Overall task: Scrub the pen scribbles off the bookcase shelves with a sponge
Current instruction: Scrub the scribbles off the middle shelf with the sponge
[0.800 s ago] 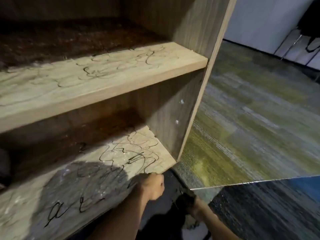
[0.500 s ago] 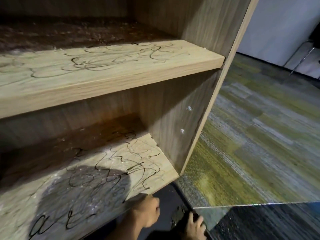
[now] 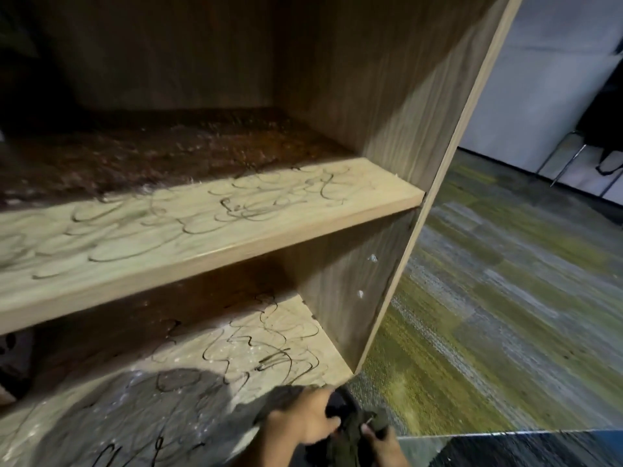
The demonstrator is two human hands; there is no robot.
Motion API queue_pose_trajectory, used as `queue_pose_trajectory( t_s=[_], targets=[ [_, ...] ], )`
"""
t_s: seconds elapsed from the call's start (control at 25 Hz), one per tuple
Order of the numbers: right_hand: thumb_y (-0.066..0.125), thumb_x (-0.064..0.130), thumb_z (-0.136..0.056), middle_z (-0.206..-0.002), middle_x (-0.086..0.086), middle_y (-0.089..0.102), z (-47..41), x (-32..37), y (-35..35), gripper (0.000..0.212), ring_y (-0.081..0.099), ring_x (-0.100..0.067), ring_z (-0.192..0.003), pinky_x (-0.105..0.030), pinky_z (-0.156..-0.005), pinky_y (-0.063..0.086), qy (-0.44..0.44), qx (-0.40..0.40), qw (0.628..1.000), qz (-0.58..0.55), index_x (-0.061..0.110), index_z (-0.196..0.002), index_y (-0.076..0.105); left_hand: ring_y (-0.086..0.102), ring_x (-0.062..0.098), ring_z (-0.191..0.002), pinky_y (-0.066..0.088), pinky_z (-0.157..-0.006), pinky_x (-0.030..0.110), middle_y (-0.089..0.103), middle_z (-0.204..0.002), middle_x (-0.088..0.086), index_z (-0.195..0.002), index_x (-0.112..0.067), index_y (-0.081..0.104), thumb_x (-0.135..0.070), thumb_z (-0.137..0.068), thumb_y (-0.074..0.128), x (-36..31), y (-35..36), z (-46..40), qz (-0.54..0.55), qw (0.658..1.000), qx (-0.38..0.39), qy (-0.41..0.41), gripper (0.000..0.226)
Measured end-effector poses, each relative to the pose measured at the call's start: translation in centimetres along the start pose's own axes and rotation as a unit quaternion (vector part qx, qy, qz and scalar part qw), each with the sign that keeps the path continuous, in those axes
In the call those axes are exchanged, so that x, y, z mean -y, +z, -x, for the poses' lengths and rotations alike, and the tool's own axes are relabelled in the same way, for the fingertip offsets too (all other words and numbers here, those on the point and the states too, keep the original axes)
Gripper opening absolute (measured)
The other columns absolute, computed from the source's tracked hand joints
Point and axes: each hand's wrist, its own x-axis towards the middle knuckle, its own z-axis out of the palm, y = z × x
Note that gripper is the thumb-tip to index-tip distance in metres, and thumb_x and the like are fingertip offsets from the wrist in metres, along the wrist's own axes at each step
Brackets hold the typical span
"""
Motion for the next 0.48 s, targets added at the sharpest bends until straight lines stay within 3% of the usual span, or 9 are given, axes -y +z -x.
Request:
queue_pose_trajectory(
  t_s=[0.04,0.12,0.24,0.32,0.36,0.4,0.48],
  targets=[
    [0.081,0.032,-0.071,-0.094,-0.008,0.061,3.3,2.9,0.0,0.063,0.06,-0.024,-0.083,-0.024,-0.062,0.05,-0.034,-0.004,0.998,-0.051,0.001,-0.117,0.051,0.032,0.019,-0.14,0.025,-0.112,0.027,0.033,-0.154,0.003,-0.149,-0.022,0.032,-0.04,-0.094,0.055,-1.6,-1.1,0.6,0.036,0.999,-0.007,0.018,0.062],
    [0.088,0.044,-0.059,-0.094,-0.01,0.063,8.4,8.8,-0.5,0.075,0.062,-0.027,-0.086,-0.029,-0.065,0.053,-0.049,0.004,0.994,-0.093,0.002,-0.108,0.048,0.042,0.017,-0.132,0.03,-0.111,0.028,0.04,-0.148,0.002,-0.15,-0.021,0.031,-0.037,-0.093,0.06,-4.8,-3.1,1.4,0.107,0.993,-0.015,0.044,0.066],
    [0.069,0.052,-0.08,-0.106,-0.006,0.062,12.8,15.9,-1.8,0.073,0.063,-0.027,-0.091,-0.036,-0.068,0.05,-0.104,-0.004,0.987,-0.121,0.004,-0.12,0.031,0.058,0.002,-0.084,0.047,-0.094,0.023,0.065,-0.113,0.004,-0.135,-0.014,0.054,-0.022,-0.092,0.06,-9.6,-6.5,2.3,0.156,0.976,-0.104,0.113,0.043],
    [0.072,0.072,-0.061,-0.125,-0.002,0.057,16.3,20.3,-2.8,0.11,0.061,-0.02,-0.098,-0.038,-0.076,0.052,-0.18,-0.018,0.977,-0.115,0.012,-0.141,0.028,0.057,0.005,-0.073,0.051,-0.085,0.023,0.071,-0.1,0.006,-0.118,-0.012,0.067,-0.013,-0.091,0.054,-13.6,-10.0,4.4,0.151,0.95,-0.207,0.179,0.03],
    [0.071,0.077,-0.054,-0.132,-0.001,0.055,18.2,22.5,-3.5,0.111,0.06,-0.018,-0.107,-0.043,-0.089,0.051,-0.246,-0.045,0.961,-0.117,0.018,-0.141,0.035,0.058,0.007,-0.075,0.052,-0.084,0.026,0.072,-0.1,0.007,-0.113,-0.012,0.069,-0.011,-0.091,0.052,-15.4,-12.0,6.1,0.152,0.928,-0.256,0.222,0.028],
    [0.069,0.074,-0.06,-0.132,-0.002,0.057,20.2,24.4,-4.2,0.096,0.058,-0.018,-0.113,-0.047,-0.098,0.047,-0.305,-0.065,0.945,-0.098,0.021,-0.136,0.043,0.058,0.009,-0.079,0.052,-0.084,0.028,0.071,-0.101,0.006,-0.11,-0.013,0.069,-0.01,-0.092,0.051,-17.0,-14.1,8.1,0.146,0.904,-0.303,0.264,0.026],
    [0.061,0.049,-0.086,-0.113,0.0,0.066,26.2,29.6,-4.3,0.039,0.062,-0.017,-0.107,-0.047,-0.097,0.047,-0.418,-0.098,0.901,-0.057,0.023,-0.116,0.057,0.058,0.013,-0.088,0.048,-0.086,0.028,0.069,-0.102,0.004,-0.107,-0.015,0.068,-0.013,-0.093,0.049,-18.3,-18.1,12.1,0.097,0.85,-0.405,0.322,0.024]
  ],
)
